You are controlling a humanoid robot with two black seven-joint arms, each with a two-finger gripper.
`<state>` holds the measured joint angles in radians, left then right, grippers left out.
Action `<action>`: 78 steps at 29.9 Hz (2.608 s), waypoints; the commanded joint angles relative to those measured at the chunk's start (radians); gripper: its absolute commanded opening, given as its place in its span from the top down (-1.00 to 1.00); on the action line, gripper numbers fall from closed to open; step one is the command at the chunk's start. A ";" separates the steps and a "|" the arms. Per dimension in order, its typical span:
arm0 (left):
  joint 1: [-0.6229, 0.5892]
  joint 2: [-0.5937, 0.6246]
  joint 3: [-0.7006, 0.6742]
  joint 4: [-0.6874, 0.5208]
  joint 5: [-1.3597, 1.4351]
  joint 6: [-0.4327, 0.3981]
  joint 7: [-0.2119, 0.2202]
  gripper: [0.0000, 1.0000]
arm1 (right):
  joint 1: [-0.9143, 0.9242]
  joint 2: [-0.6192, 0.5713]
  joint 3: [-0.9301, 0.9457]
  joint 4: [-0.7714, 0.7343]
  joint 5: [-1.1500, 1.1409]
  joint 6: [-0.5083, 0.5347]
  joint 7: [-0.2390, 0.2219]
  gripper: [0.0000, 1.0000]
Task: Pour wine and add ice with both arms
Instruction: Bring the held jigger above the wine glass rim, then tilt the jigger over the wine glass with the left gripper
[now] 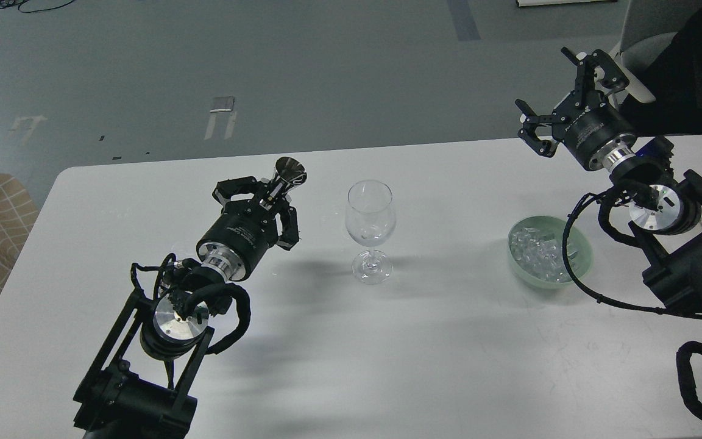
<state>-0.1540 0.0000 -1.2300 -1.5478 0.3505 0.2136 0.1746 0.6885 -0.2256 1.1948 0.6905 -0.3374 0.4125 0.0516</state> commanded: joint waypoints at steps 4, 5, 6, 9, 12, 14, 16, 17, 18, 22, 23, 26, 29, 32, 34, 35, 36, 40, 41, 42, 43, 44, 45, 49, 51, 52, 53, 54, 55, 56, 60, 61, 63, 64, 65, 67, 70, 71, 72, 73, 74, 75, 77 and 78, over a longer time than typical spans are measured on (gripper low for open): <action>-0.024 0.000 0.015 -0.002 0.002 0.010 0.005 1.00 | -0.001 0.000 0.000 0.000 0.000 0.000 0.001 -1.00; -0.028 0.000 0.021 -0.002 0.002 0.016 0.009 1.00 | 0.000 0.000 0.002 0.000 0.000 0.000 0.001 -1.00; -0.035 0.000 0.023 -0.002 0.004 0.023 0.014 1.00 | -0.001 0.002 0.002 0.000 0.000 0.000 0.001 -1.00; -0.044 0.000 0.024 -0.002 0.016 0.026 0.020 1.00 | -0.001 0.002 0.002 -0.002 0.000 -0.001 0.001 -1.00; -0.045 0.000 0.024 -0.006 0.021 0.027 0.026 1.00 | -0.001 0.002 0.003 -0.002 0.000 -0.001 0.001 -1.00; -0.047 0.000 0.044 -0.020 0.021 0.030 0.034 1.00 | 0.000 0.002 0.005 0.000 0.000 0.000 0.001 -1.00; -0.047 0.000 0.050 -0.029 0.022 0.038 0.034 1.00 | 0.000 0.002 0.003 0.000 0.000 0.000 0.001 -1.00; -0.047 0.000 0.050 -0.031 0.024 0.038 0.034 1.00 | -0.001 0.002 0.005 -0.002 0.000 0.000 0.001 -1.00; -0.047 0.000 0.050 -0.032 0.024 0.039 0.034 1.00 | 0.000 0.002 0.005 0.000 0.000 -0.001 0.001 -1.00; -0.047 0.000 0.055 -0.034 0.050 0.040 0.052 0.99 | 0.000 0.003 0.005 -0.002 0.000 -0.001 0.001 -1.00; -0.048 0.000 0.061 -0.034 0.053 0.040 0.054 0.99 | 0.000 0.003 0.005 -0.002 0.000 -0.001 0.001 -1.00; -0.048 0.000 0.089 -0.032 0.087 0.040 0.055 0.99 | -0.001 0.005 0.005 -0.002 0.000 -0.001 0.001 -1.00; -0.050 0.000 0.095 -0.032 0.139 0.038 0.080 0.99 | 0.000 0.005 0.005 -0.002 0.000 -0.001 0.001 -1.00; -0.061 0.000 0.095 -0.032 0.150 0.038 0.088 0.99 | 0.000 0.005 0.005 0.000 0.000 -0.001 0.001 -1.00; -0.070 0.000 0.096 -0.032 0.150 0.039 0.089 0.99 | -0.001 0.005 0.005 0.000 0.000 -0.001 0.001 -1.00; -0.071 0.000 0.096 -0.032 0.150 0.040 0.089 0.99 | 0.000 0.005 0.005 0.000 0.000 -0.001 0.001 -1.00; -0.079 0.000 0.096 -0.032 0.153 0.040 0.089 0.99 | 0.000 0.006 0.005 0.000 0.000 0.000 0.001 -1.00; -0.084 0.000 0.102 -0.032 0.157 0.040 0.089 0.99 | -0.001 0.006 0.005 -0.002 0.000 -0.001 0.001 -1.00; -0.085 0.000 0.112 -0.032 0.169 0.040 0.089 0.99 | -0.001 0.006 0.005 0.000 0.000 -0.001 0.001 -1.00; -0.085 0.000 0.118 -0.032 0.189 0.040 0.091 0.99 | -0.001 0.006 0.005 -0.002 0.000 -0.001 0.001 -1.00; -0.085 0.000 0.121 -0.034 0.202 0.040 0.092 0.99 | -0.001 0.006 0.005 0.000 0.000 -0.001 0.001 -1.00; -0.085 0.000 0.122 -0.034 0.211 0.040 0.097 0.99 | -0.001 0.006 0.005 0.000 0.000 -0.001 0.002 -1.00; -0.085 0.000 0.129 -0.034 0.222 0.040 0.104 0.99 | -0.001 0.006 0.005 -0.002 0.000 -0.001 0.001 -1.00; -0.087 0.000 0.130 -0.038 0.223 0.040 0.111 0.99 | -0.001 0.008 0.005 0.000 0.000 -0.001 0.002 -1.00; -0.093 0.000 0.130 -0.041 0.225 0.040 0.111 0.99 | -0.001 0.008 0.006 0.000 0.000 -0.001 0.002 -1.00; -0.093 0.000 0.130 -0.040 0.225 0.040 0.111 0.99 | 0.000 0.008 0.006 0.000 0.000 -0.001 0.002 -1.00; -0.094 0.000 0.130 -0.040 0.225 0.040 0.109 0.99 | 0.000 0.009 0.006 0.000 0.000 -0.001 0.001 -1.00; -0.094 0.000 0.130 -0.041 0.228 0.040 0.109 0.99 | 0.000 0.009 0.006 0.000 0.000 -0.001 0.002 -1.00; -0.094 0.000 0.130 -0.041 0.231 0.040 0.109 0.99 | 0.000 0.009 0.005 0.000 0.000 -0.001 0.002 -1.00; -0.094 0.000 0.130 -0.043 0.248 0.040 0.111 0.99 | 0.000 0.009 0.006 0.000 0.000 -0.001 0.001 -1.00; -0.096 0.000 0.130 -0.054 0.281 0.040 0.124 0.99 | -0.001 0.012 0.006 0.000 0.000 -0.001 0.002 -1.00; -0.098 0.000 0.132 -0.060 0.288 0.040 0.126 0.99 | 0.000 0.014 0.006 -0.002 0.000 -0.001 0.002 -1.00; -0.098 0.000 0.132 -0.069 0.294 0.040 0.128 0.99 | 0.000 0.014 0.006 -0.002 0.000 -0.001 0.002 -1.00; -0.098 0.000 0.132 -0.072 0.297 0.040 0.129 0.99 | 0.000 0.014 0.006 0.000 0.000 -0.001 0.001 -1.00; -0.099 0.000 0.132 -0.083 0.306 0.040 0.131 0.99 | -0.001 0.015 0.006 0.000 0.000 -0.001 0.002 -1.00; -0.102 0.000 0.139 -0.089 0.332 0.041 0.140 0.99 | 0.000 0.015 0.006 -0.002 0.000 -0.001 0.002 -1.00; -0.107 0.000 0.147 -0.091 0.363 0.040 0.144 0.98 | 0.000 0.017 0.006 -0.002 0.000 0.000 0.001 -1.00; -0.108 0.000 0.149 -0.091 0.363 0.041 0.144 0.98 | 0.000 0.017 0.006 0.000 0.000 -0.001 0.001 -1.00; -0.108 0.000 0.149 -0.091 0.363 0.041 0.144 0.98 | 0.000 0.020 0.006 0.000 0.000 -0.001 0.002 -1.00; -0.111 0.000 0.150 -0.091 0.364 0.040 0.144 0.98 | 0.000 0.020 0.006 -0.002 0.000 -0.001 0.001 -1.00; -0.113 0.000 0.150 -0.089 0.366 0.041 0.144 0.98 | 0.000 0.020 0.006 0.000 0.000 -0.001 0.002 -1.00; -0.113 0.000 0.152 -0.089 0.366 0.041 0.143 0.98 | 0.000 0.020 0.006 0.000 0.000 -0.001 0.002 -1.00; -0.113 0.000 0.152 -0.089 0.367 0.041 0.143 0.98 | 0.000 0.020 0.006 0.000 0.000 -0.001 0.002 -1.00; -0.113 0.000 0.152 -0.089 0.369 0.041 0.143 0.98 | 0.000 0.020 0.006 0.000 0.000 -0.001 0.002 -1.00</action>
<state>-0.2664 0.0000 -1.0790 -1.6380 0.7164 0.2544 0.3189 0.6886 -0.2057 1.2011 0.6897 -0.3375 0.4110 0.0534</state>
